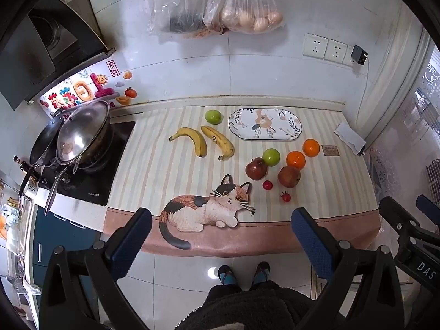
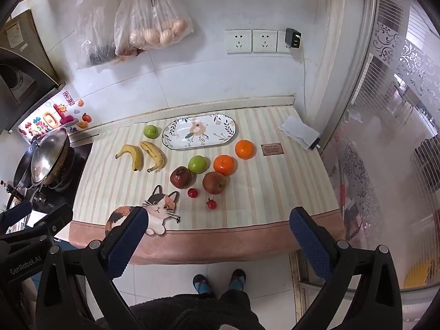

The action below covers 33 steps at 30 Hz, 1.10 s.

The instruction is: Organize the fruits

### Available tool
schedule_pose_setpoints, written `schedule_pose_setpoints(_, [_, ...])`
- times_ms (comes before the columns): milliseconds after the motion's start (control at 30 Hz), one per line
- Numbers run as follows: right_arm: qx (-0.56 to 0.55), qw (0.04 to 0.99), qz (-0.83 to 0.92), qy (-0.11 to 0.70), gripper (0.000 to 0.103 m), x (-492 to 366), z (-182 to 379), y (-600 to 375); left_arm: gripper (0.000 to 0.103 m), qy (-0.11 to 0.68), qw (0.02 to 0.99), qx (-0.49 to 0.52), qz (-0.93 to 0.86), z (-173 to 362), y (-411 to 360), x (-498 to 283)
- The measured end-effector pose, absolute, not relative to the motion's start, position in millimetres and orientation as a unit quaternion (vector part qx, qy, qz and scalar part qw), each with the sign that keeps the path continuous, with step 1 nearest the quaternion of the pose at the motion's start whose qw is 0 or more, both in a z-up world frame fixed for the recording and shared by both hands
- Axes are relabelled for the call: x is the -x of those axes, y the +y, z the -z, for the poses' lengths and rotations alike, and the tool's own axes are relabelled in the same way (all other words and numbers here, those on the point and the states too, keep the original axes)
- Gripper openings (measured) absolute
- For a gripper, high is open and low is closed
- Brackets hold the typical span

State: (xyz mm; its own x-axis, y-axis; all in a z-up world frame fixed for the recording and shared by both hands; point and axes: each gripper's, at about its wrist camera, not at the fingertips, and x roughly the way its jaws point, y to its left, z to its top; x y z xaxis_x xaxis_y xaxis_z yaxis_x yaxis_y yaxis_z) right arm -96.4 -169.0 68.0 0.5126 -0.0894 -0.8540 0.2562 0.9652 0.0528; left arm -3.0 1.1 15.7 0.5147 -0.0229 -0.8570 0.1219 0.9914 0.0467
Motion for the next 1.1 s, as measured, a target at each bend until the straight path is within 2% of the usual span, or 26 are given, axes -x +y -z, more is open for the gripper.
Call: schedule_pose_setpoints(1100, [-0.094, 0.865, 0.079, 0.487, 0.103, 92.9, -65.5, -167.0, 0.103, 0.493, 0.869, -0.041, 0.032, -17.8, 14.0, 6.9])
